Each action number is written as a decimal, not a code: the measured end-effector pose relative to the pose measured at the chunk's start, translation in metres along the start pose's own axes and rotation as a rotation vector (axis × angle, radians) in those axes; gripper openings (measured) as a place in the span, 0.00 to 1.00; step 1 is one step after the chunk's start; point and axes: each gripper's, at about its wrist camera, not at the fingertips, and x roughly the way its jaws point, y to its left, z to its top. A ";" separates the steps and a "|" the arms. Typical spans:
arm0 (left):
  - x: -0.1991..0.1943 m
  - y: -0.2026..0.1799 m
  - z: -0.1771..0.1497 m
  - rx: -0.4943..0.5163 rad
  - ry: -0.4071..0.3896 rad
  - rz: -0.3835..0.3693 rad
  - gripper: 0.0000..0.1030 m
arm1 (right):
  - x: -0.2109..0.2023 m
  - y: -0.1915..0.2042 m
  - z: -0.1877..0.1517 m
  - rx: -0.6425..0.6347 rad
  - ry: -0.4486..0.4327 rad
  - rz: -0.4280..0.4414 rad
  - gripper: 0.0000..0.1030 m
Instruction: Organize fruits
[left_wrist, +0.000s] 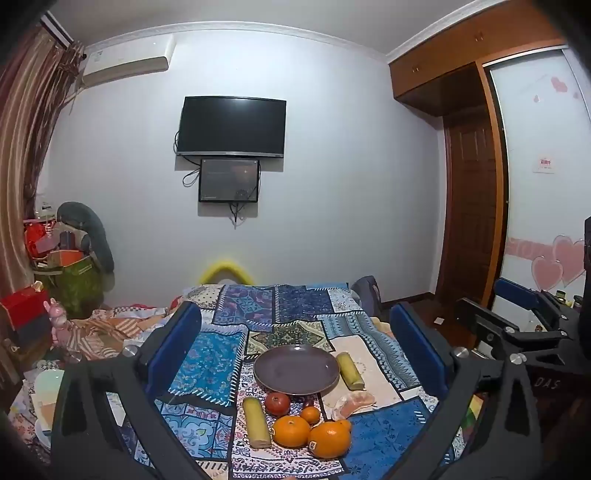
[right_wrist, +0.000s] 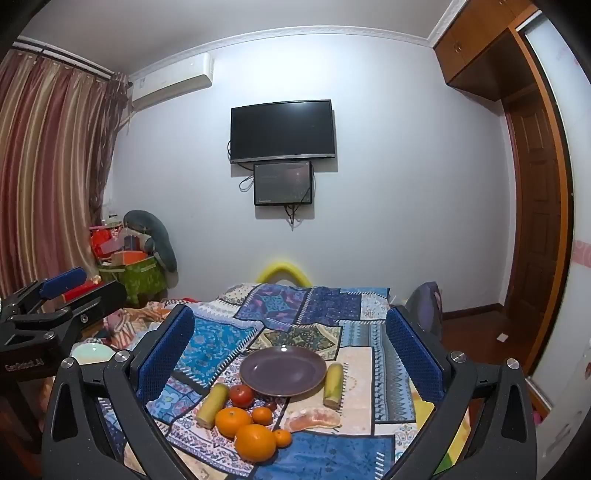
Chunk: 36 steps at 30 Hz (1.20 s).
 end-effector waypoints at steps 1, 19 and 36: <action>0.001 -0.001 0.002 0.007 -0.003 0.005 1.00 | 0.000 0.000 0.000 0.003 0.003 0.000 1.00; -0.002 -0.002 -0.001 0.008 -0.022 -0.008 1.00 | -0.002 -0.001 -0.002 0.011 0.003 -0.002 1.00; 0.001 -0.005 0.002 0.012 -0.014 -0.016 1.00 | -0.004 -0.004 -0.001 0.011 -0.008 -0.004 1.00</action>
